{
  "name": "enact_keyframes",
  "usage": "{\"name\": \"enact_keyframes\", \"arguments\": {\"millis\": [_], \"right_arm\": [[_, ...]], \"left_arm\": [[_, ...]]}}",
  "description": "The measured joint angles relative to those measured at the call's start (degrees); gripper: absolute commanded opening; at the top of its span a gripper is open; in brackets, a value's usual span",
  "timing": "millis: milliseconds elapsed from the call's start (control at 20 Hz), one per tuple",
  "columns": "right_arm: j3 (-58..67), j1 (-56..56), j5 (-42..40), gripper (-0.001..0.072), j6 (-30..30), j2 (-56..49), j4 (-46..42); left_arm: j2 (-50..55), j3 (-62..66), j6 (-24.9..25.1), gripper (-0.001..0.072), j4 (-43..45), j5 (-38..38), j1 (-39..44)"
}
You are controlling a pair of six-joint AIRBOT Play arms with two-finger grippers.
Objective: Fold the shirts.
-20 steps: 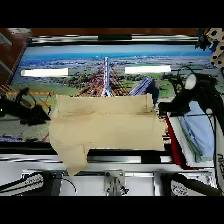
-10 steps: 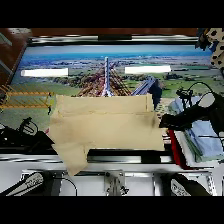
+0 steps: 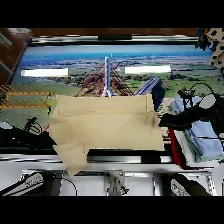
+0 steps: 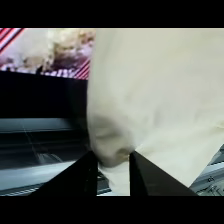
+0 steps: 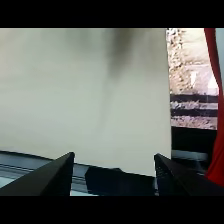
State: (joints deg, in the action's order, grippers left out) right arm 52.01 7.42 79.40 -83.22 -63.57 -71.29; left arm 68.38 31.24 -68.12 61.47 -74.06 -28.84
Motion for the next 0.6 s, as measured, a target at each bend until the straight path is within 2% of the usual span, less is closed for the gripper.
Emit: {"name": "enact_keyframes", "arguments": {"millis": [50,100,350,600], "right_arm": [[-0.33,0.02,0.13,0.0636,0.00,-0.11,-0.39],[-0.92,0.24,0.46,0.0636,0.02,-0.37,-0.70],[-6.93,3.37,3.80,0.0635,1.01,-3.10,-1.11],[-11.37,2.56,2.34,0.0635,0.42,-4.33,-4.96]], "left_arm": [[0.15,0.00,0.00,0.0048,-0.15,0.44,0.24],[0.26,0.00,0.00,0.0037,-0.37,0.74,0.44],[0.37,0.00,0.00,0.0037,-0.92,1.09,0.81],[-0.15,0.68,0.42,0.0037,-1.03,0.74,0.90]]}}
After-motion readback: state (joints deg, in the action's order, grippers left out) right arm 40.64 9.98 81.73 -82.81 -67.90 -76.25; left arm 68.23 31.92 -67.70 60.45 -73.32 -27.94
